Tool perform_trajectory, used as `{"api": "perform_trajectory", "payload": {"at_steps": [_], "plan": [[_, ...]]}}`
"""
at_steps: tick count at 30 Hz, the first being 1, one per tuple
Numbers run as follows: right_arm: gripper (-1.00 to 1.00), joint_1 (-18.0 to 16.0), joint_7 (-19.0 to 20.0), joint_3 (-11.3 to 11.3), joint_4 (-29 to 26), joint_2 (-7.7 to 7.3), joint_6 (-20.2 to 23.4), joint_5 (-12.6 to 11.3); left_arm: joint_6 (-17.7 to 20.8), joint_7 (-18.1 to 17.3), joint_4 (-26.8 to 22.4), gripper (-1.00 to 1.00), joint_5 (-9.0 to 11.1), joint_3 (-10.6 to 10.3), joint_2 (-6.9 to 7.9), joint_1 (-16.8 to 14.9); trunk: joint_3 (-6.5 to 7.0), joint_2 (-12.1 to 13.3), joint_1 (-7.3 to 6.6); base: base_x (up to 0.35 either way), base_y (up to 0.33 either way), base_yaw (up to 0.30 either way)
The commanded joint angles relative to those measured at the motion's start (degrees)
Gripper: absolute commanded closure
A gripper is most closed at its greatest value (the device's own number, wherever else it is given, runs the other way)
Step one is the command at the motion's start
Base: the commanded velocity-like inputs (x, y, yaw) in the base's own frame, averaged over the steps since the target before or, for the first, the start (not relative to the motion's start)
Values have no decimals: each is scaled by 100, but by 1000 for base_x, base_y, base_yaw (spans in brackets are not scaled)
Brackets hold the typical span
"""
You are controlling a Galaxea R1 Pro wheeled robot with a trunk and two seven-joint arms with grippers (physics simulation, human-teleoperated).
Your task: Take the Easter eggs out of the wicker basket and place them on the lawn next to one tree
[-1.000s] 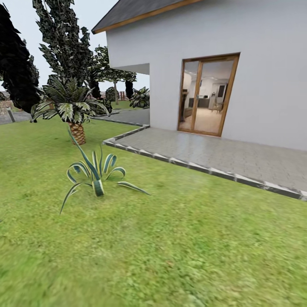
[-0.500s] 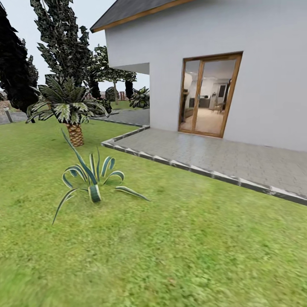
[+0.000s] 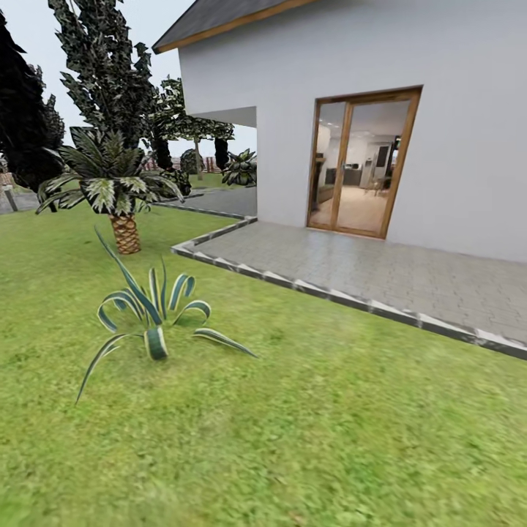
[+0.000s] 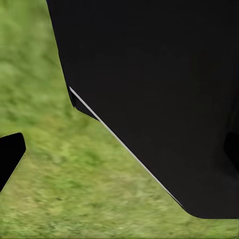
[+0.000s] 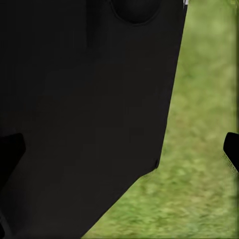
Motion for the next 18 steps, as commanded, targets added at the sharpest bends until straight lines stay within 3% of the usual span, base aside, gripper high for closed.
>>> {"api": "perform_trajectory", "payload": {"at_steps": [1, 11, 18], "plan": [[-100, -8, 0, 24, 10, 1, 3, 10, 9, -4, -4, -100, -51, 3, 0, 0, -4, -2, 3, 334, 0, 0], [-100, -8, 0, 27, 10, 0, 3, 10, 9, -4, -5, -100, -51, 3, 0, 0, -4, -2, 3, 320, 0, 0], [-100, -9, -1, 23, 10, -4, 3, 9, 8, -8, 3, -100, -51, 3, 1, 0, -4, -2, 3, 53, 22, 0]]}}
